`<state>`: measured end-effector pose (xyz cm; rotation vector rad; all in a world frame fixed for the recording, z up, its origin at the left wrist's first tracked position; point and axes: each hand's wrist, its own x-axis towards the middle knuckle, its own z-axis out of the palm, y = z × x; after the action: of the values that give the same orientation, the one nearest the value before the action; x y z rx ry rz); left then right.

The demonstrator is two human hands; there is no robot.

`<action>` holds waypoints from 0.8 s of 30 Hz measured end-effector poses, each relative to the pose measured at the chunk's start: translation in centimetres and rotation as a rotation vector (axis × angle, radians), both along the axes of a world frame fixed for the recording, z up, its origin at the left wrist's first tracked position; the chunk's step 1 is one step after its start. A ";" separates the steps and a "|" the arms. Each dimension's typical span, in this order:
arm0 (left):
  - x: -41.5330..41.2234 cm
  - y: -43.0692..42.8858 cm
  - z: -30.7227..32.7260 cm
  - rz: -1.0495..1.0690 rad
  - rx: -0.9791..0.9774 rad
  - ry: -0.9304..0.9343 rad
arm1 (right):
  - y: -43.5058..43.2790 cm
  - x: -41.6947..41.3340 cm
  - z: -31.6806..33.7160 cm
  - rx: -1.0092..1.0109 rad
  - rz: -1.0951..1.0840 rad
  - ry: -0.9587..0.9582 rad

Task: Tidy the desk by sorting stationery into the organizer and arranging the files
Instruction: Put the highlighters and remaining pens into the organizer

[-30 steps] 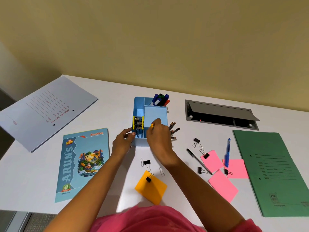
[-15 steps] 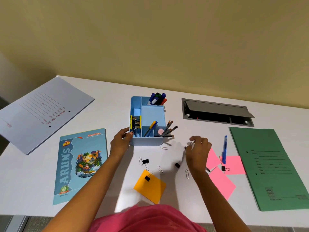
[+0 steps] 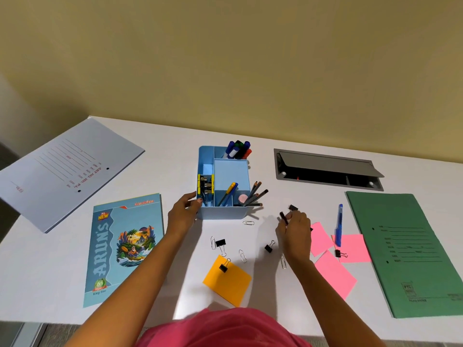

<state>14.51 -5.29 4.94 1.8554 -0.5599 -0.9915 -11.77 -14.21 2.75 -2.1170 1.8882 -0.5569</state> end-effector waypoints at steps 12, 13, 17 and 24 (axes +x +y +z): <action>0.0 0.1 0.1 0.003 0.002 0.013 | 4.2 8.6 15.8 -0.525 0.382 -0.457; 0.0 0.1 0.1 0.000 0.002 0.009 | 4.2 9.4 15.4 -0.483 0.422 -0.367; -0.1 0.0 0.3 -0.006 -0.005 -0.005 | 4.2 11.4 11.8 -0.385 0.507 -0.046; 0.0 0.0 0.3 -0.015 0.004 -0.020 | 3.9 13.3 9.6 -0.282 0.467 0.119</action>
<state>14.47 -5.30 5.24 1.8686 -0.5857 -0.9855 1.48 -10.34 12.33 -2.7101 1.3493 -0.6254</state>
